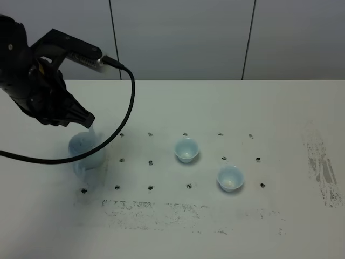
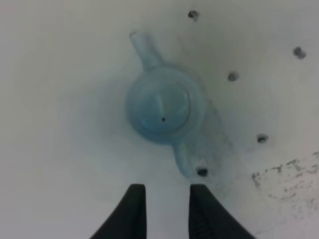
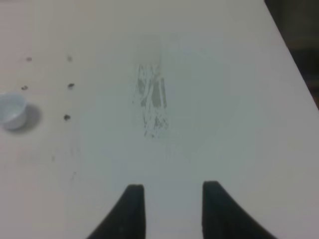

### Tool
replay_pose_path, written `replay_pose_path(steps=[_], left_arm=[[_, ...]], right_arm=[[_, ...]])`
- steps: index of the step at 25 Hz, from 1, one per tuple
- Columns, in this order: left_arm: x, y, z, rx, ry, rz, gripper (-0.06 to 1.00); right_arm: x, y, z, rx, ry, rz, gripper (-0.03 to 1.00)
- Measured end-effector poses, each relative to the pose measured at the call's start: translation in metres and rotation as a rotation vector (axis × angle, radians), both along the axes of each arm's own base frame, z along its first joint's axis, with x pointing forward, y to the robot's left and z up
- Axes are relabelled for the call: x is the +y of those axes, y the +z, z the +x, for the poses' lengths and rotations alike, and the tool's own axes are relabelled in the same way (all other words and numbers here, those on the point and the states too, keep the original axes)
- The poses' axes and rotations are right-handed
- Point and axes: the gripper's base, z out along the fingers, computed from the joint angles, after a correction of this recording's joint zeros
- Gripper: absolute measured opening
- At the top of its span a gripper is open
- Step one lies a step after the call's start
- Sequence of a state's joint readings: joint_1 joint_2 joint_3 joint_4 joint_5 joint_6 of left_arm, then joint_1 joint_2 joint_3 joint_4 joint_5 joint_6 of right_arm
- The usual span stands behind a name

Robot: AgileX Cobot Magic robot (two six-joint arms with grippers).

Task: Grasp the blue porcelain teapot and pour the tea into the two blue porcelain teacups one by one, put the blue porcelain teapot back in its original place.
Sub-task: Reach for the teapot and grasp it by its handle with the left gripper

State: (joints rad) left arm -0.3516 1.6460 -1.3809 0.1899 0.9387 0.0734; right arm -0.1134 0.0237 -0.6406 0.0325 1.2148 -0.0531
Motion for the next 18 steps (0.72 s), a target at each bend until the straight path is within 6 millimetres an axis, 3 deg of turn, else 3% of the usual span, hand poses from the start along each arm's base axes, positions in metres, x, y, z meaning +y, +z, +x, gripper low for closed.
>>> replay_pose_path(steps=[3, 8, 11, 18], left_arm=[[-0.001, -0.012, -0.009, 0.018, 0.018, 0.024, 0.27], [0.006, -0.033, -0.03, 0.02, 0.033, -0.003, 0.27], [0.011, -0.038, -0.045, -0.016, 0.052, -0.039, 0.27], [0.018, -0.044, -0.071, -0.203, 0.099, -0.194, 0.27]], right_arm=[[0.001, -0.001, -0.004, -0.029, 0.001, -0.001, 0.29], [0.003, -0.012, 0.007, -0.038, 0.026, 0.035, 0.29], [0.004, -0.025, 0.014, -0.001, 0.042, 0.059, 0.29], [0.004, -0.024, 0.014, -0.008, 0.048, 0.049, 0.29]])
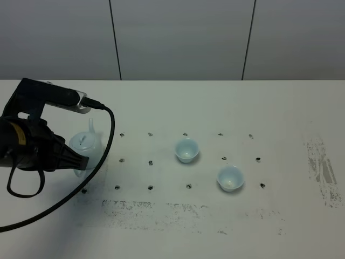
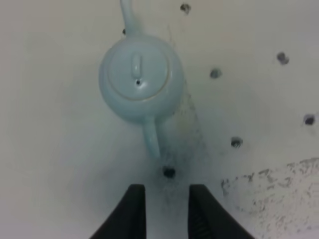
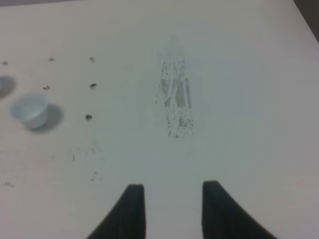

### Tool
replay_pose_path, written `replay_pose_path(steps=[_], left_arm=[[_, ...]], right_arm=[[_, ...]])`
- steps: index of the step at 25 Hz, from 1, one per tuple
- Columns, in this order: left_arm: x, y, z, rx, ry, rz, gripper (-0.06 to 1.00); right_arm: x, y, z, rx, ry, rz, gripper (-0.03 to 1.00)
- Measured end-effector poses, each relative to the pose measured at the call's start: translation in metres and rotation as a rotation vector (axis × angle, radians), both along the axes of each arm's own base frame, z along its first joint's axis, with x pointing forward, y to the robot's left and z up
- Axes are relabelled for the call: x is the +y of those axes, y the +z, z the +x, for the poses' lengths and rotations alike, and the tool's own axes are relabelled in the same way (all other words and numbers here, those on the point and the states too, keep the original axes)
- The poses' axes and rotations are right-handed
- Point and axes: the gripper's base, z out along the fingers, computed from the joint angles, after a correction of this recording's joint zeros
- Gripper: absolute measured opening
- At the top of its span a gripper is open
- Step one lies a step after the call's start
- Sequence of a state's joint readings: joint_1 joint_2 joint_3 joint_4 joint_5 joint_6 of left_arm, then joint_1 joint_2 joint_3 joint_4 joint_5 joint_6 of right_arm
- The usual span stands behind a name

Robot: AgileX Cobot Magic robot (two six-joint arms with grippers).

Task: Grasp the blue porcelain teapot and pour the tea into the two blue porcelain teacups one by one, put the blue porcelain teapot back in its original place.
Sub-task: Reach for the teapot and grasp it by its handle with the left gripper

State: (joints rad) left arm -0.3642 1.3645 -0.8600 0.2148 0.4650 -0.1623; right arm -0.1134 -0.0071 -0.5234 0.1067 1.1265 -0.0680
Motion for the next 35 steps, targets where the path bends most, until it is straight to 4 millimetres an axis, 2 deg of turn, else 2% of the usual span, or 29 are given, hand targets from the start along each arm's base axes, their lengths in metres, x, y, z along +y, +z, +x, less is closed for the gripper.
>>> replay_pose_path(steps=[4, 9, 13, 18, 24, 31, 35], left_arm=[[0.017, -0.001, 0.008, -0.041, 0.111, -0.067, 0.3], [0.037, 0.001, 0.01, 0.054, 0.253, -0.118, 0.44], [0.036, 0.007, 0.015, 0.126, 0.261, -0.139, 0.51], [0.027, 0.013, 0.032, 0.211, 0.21, -0.154, 0.52], [0.019, -0.011, 0.051, 0.35, 0.161, -0.128, 0.52], [0.018, -0.044, 0.066, 0.408, 0.17, -0.099, 0.52], [0.015, -0.056, 0.079, 0.419, 0.175, -0.101, 0.52]], right_arm=[[0.0, 0.0, 0.0, -0.001, 0.001, -0.002, 0.29], [0.001, 0.0, 0.0, -0.002, 0.009, 0.008, 0.29], [0.004, 0.001, 0.0, -0.006, 0.028, 0.035, 0.29], [0.005, 0.001, 0.0, -0.009, 0.038, 0.05, 0.29], [0.005, 0.001, 0.0, -0.01, 0.038, 0.049, 0.29], [0.005, 0.001, 0.0, -0.01, 0.036, 0.047, 0.29], [0.005, 0.001, 0.0, -0.01, 0.036, 0.047, 0.29]])
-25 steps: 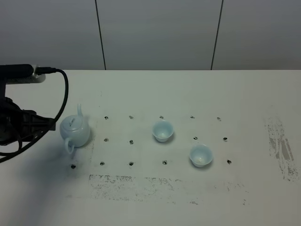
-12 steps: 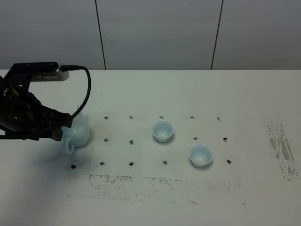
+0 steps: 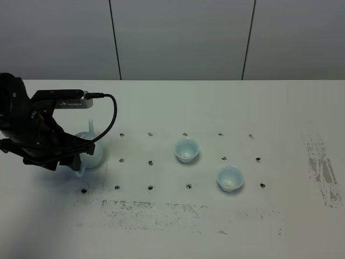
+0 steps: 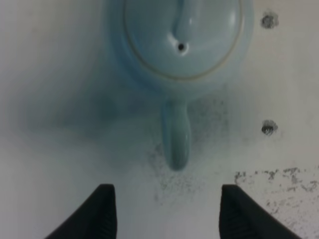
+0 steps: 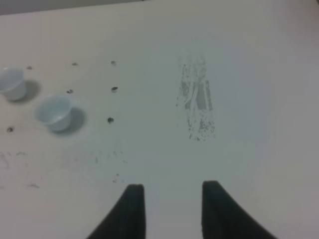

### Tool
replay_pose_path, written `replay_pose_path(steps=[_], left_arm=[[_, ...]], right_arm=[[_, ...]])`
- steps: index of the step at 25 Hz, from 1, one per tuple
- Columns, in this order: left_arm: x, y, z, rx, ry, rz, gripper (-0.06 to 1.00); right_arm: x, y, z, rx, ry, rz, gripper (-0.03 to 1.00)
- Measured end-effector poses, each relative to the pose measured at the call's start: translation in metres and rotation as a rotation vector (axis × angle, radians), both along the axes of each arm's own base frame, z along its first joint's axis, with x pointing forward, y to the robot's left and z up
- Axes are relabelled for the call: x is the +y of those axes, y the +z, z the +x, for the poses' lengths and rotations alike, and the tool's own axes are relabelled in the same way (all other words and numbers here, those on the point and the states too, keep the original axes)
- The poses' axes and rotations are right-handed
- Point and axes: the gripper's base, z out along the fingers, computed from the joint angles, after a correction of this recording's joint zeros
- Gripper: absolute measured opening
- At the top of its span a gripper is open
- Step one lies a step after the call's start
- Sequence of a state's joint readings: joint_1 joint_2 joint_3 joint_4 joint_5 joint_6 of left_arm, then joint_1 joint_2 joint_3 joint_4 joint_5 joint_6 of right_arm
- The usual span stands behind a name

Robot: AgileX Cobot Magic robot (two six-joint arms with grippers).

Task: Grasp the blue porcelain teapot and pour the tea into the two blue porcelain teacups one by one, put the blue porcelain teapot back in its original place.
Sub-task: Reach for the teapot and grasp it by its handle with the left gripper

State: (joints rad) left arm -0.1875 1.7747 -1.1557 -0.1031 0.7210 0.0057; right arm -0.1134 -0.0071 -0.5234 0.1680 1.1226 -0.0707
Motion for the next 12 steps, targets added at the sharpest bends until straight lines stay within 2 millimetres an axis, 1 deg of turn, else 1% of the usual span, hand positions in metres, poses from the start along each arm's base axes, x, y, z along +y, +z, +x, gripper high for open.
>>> replay_pose_path(steps=[5, 12], left_arm=[[-0.005, -0.002, 0.018, 0.004, 0.012, -0.017, 0.52], [-0.007, -0.008, 0.02, 0.035, 0.026, -0.037, 0.52]], right_arm=[[0.0, 0.0, 0.0, 0.0, 0.0, 0.0, 0.29], [0.0, 0.0, 0.0, 0.0, 0.0, 0.0, 0.29]])
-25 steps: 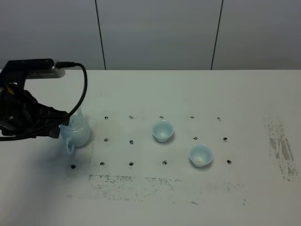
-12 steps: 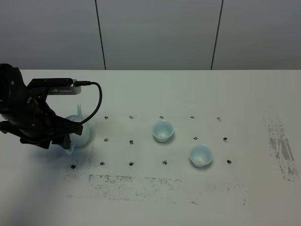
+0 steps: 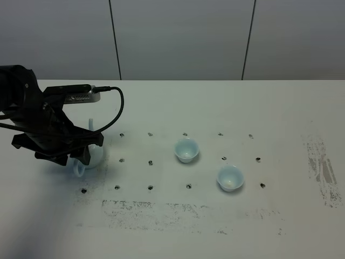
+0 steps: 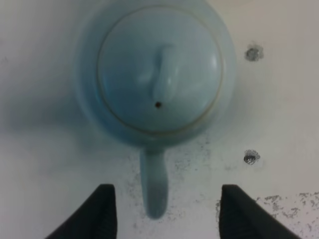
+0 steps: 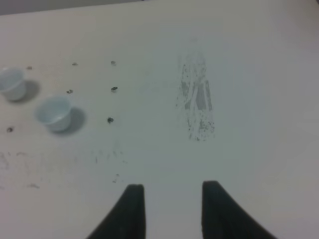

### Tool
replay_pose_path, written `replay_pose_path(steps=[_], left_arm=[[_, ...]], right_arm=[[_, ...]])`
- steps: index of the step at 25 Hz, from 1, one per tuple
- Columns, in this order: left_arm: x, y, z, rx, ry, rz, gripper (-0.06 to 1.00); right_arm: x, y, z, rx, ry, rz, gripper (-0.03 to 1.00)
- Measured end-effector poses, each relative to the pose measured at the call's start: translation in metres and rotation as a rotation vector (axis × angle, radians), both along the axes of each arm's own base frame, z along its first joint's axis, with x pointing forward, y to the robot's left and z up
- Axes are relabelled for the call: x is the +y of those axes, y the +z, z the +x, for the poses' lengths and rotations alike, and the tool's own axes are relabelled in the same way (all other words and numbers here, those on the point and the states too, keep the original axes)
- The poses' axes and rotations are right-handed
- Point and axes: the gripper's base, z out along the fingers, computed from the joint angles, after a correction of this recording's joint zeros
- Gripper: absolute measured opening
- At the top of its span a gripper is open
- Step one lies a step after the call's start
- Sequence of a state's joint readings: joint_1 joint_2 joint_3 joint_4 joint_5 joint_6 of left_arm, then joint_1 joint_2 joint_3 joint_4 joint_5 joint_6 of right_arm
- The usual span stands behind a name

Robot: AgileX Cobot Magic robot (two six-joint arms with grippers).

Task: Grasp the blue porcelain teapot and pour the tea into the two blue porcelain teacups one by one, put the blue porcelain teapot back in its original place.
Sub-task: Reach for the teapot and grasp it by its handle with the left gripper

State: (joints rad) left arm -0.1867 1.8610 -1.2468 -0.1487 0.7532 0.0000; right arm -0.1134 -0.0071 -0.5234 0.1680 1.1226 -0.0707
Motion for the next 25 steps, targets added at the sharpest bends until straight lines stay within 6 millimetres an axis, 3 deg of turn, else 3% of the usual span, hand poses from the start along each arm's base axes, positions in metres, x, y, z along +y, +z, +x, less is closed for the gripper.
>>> replay_pose_path(steps=[25], left_arm=[[-0.0054, -0.0009, -0.0016, -0.015, 0.017, 0.103, 0.47]], right_arm=[[-0.0001, 0.0, 0.0, 0.0, 0.0, -0.001, 0.29]])
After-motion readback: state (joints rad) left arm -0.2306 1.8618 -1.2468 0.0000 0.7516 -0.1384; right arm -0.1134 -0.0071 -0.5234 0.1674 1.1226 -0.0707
